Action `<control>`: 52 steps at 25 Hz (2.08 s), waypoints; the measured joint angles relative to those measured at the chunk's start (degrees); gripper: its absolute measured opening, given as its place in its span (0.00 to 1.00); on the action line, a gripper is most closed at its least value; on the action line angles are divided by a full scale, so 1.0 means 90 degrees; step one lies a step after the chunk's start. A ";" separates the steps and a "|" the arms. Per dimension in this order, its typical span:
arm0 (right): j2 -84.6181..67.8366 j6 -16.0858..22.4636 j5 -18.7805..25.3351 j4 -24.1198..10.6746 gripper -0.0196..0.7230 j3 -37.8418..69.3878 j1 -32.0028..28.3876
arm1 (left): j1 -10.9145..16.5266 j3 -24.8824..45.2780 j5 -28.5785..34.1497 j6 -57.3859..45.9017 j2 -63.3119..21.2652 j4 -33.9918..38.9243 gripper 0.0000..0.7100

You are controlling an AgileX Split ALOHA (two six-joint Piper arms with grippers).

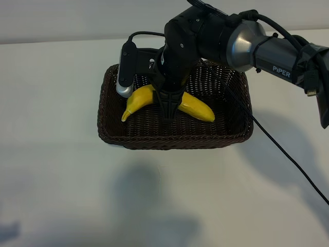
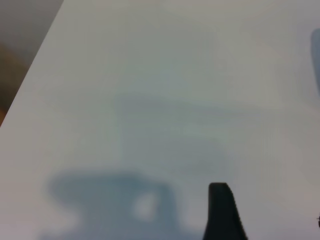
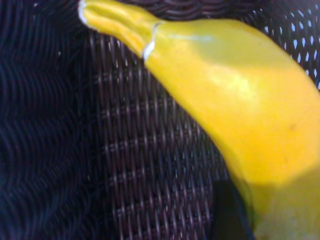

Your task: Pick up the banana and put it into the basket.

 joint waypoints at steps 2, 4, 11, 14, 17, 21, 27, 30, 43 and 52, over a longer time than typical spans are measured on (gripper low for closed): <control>0.0000 0.0121 0.0000 -0.0006 0.66 -0.0007 0.0000 | 0.0000 0.0000 0.0000 0.0000 0.0000 0.0000 0.69; 0.0000 0.0349 0.0000 -0.0006 0.73 -0.0033 0.0000 | 0.0000 0.0000 0.0000 0.0000 0.0000 0.0000 0.69; -0.0053 0.0745 0.0445 -0.0032 0.78 -0.0041 0.0000 | 0.0000 0.0000 0.0000 0.0009 0.0000 0.0000 0.69; -0.0254 0.0855 0.0665 -0.0067 0.78 -0.0041 0.0000 | 0.0000 0.0000 0.0000 0.0009 0.0000 0.0000 0.69; -0.0473 0.0860 0.0789 -0.0153 0.78 -0.0041 0.0000 | 0.0000 0.0000 0.0000 0.0009 0.0000 0.0000 0.69; -0.0574 0.1007 0.0865 -0.0251 0.78 -0.0041 -0.0153 | 0.0000 0.0000 0.0000 0.0009 0.0000 0.0000 0.69; -0.0579 0.1781 0.1042 -0.0205 0.78 -0.0041 -0.0964 | 0.0000 0.0000 0.0000 0.0009 0.0000 0.0000 0.69; -0.0579 0.2231 0.1189 -0.0108 0.76 -0.0041 -0.1428 | 0.0000 0.0000 0.0000 0.0009 0.0000 0.0000 0.69; -0.0579 0.4419 0.1569 -0.0001 0.73 -0.0041 -0.2755 | 0.0000 0.0000 0.0000 0.0009 0.0000 0.0000 0.69; -0.0579 0.4976 0.2165 -0.0063 0.73 -0.0041 -0.4079 | 0.0000 0.0000 0.0000 0.0002 0.0000 0.0000 0.69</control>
